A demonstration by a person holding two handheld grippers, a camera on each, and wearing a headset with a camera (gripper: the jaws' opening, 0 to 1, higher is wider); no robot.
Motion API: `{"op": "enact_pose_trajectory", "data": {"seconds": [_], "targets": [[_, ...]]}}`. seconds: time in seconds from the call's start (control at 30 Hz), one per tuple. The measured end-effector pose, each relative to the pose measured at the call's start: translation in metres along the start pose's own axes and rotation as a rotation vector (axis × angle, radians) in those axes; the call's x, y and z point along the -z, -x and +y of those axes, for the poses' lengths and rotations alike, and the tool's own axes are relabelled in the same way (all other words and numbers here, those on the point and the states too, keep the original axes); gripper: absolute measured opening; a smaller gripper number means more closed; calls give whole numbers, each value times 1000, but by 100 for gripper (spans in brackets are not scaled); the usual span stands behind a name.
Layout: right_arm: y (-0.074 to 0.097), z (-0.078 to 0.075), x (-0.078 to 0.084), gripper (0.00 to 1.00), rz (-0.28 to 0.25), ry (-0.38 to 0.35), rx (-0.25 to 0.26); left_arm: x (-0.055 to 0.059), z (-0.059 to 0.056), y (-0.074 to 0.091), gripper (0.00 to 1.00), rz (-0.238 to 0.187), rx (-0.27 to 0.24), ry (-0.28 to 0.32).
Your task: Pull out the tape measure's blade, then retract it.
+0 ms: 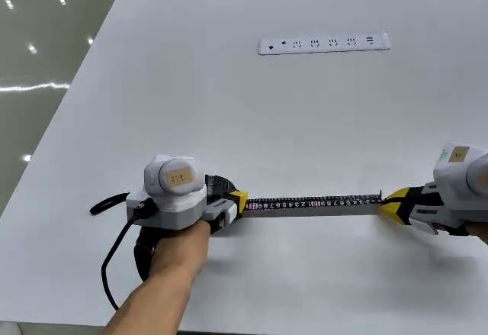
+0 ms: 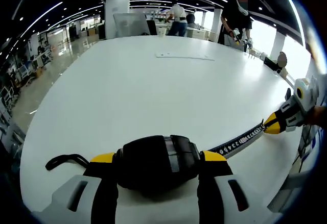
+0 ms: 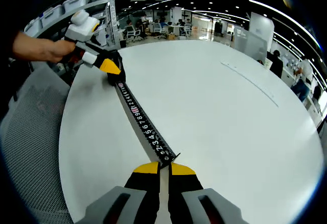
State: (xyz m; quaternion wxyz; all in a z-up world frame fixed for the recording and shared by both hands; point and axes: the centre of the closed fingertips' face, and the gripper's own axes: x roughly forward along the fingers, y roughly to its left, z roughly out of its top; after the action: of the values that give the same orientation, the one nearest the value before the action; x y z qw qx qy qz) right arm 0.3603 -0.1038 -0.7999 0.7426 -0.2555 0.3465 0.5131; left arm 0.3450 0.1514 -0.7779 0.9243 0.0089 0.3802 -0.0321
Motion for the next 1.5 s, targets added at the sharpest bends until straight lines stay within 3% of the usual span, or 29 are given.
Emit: {"op": "enact_pose_trajectory", "data": {"seconds": [0.03,0.07,0.13,0.17,0.2,0.33,1.07,1.23,1.27,1.33,1.43,1.5], "targets": [[-1,4,-8,1,-34,-26,-5,1,2,0,58,0,5,54],[-4,8,-12,1,-53,-31,-18,1,1,0,58,-5,-4,43],[-12,13,-5,1,-9,-18,-31,1,1,1,58,-10,0,49],[-9,8,-12,1,-50,-26,-10,1,1,1,58,-7,1,49],[-8,8,-11,1,-46,-49,-24,1,1,0,58,-5,0,49],[-6,8,-10,2,-32,-27,-39,1,1,0,59,-9,1,49],[-6,20,-11,2,-26,-30,-36,2,-2,2,62,-19,11,52],[-7,22,-10,4,-12,-18,-39,3,-3,2,62,-10,15,44],[-6,23,-4,3,21,-16,-41,3,-4,3,62,-9,16,42],[-7,26,-5,2,13,13,-47,3,-4,3,62,-9,16,39],[-9,26,-8,11,2,8,-59,4,-3,3,62,-8,15,37],[-9,25,-8,10,4,26,-52,4,-4,3,62,-8,16,36]]}}
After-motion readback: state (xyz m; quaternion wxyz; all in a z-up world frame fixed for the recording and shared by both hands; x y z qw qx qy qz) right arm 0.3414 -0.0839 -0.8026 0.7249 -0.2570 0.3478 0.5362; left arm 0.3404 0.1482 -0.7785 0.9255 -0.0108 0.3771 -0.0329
